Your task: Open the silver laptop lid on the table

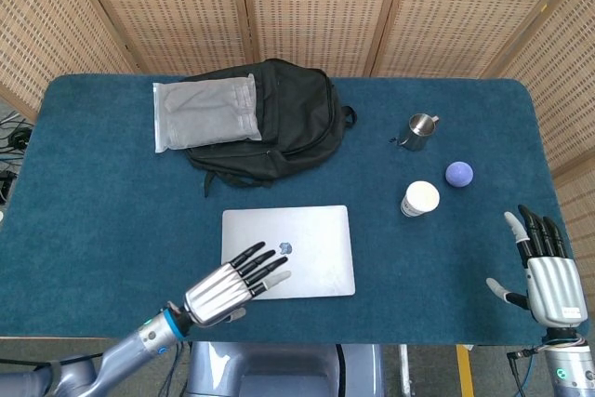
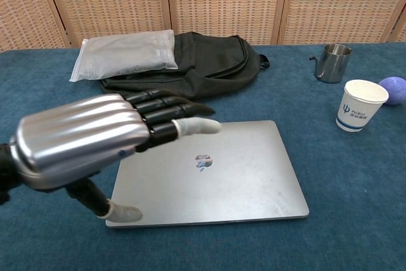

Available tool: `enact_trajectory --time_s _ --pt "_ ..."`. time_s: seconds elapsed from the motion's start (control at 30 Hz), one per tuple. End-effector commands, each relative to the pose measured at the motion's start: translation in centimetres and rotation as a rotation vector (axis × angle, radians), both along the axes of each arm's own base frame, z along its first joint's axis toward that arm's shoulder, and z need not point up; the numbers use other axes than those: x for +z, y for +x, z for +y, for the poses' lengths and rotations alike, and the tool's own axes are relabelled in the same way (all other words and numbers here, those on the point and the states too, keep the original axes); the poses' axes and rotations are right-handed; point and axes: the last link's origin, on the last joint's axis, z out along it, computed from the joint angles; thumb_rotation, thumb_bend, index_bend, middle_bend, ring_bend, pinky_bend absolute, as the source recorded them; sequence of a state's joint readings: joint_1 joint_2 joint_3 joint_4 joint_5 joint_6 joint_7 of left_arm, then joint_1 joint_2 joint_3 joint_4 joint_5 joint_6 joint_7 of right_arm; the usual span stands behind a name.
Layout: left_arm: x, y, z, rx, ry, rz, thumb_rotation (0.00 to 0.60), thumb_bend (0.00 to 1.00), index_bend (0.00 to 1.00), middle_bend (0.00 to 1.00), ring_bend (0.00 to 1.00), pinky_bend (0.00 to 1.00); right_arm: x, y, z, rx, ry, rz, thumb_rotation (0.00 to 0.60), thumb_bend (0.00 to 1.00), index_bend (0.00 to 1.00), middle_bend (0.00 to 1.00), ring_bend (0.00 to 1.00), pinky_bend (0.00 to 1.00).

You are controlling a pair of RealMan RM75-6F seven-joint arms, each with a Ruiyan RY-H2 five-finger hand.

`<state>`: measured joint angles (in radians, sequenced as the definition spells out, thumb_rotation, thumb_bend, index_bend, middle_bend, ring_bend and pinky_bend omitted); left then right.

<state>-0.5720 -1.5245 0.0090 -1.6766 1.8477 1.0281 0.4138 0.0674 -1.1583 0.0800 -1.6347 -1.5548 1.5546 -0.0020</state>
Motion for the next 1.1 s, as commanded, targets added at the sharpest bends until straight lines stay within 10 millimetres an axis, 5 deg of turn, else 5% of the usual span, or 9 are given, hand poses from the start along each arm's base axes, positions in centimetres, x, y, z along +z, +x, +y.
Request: enact_trajectory --time_s 0.03,0.57,1.1 --pt "-2.7 1.6 0.7 -0.050 -0.010 0.020 0.600 0.00 0.00 0.00 0.00 0.00 0.0 0.0 0.1 0.004 0.004 -0.005 0.600 0.00 0.00 0.00 0.00 0.00" --pt "-7.0 0.6 2.4 0.018 -0.059 0.002 0.600 0.00 0.00 0.00 0.00 0.00 -0.3 0.1 0.1 0.012 0.037 -0.034 0.600 0.00 0.00 0.00 0.00 0.00" --pt "-9.9 2.1 3.4 0.054 -0.045 -0.002 0.600 0.00 0.00 0.00 0.00 0.00 -0.2 -0.1 -0.1 0.002 0.040 -0.038 0.600 0.00 0.00 0.00 0.00 0.00"
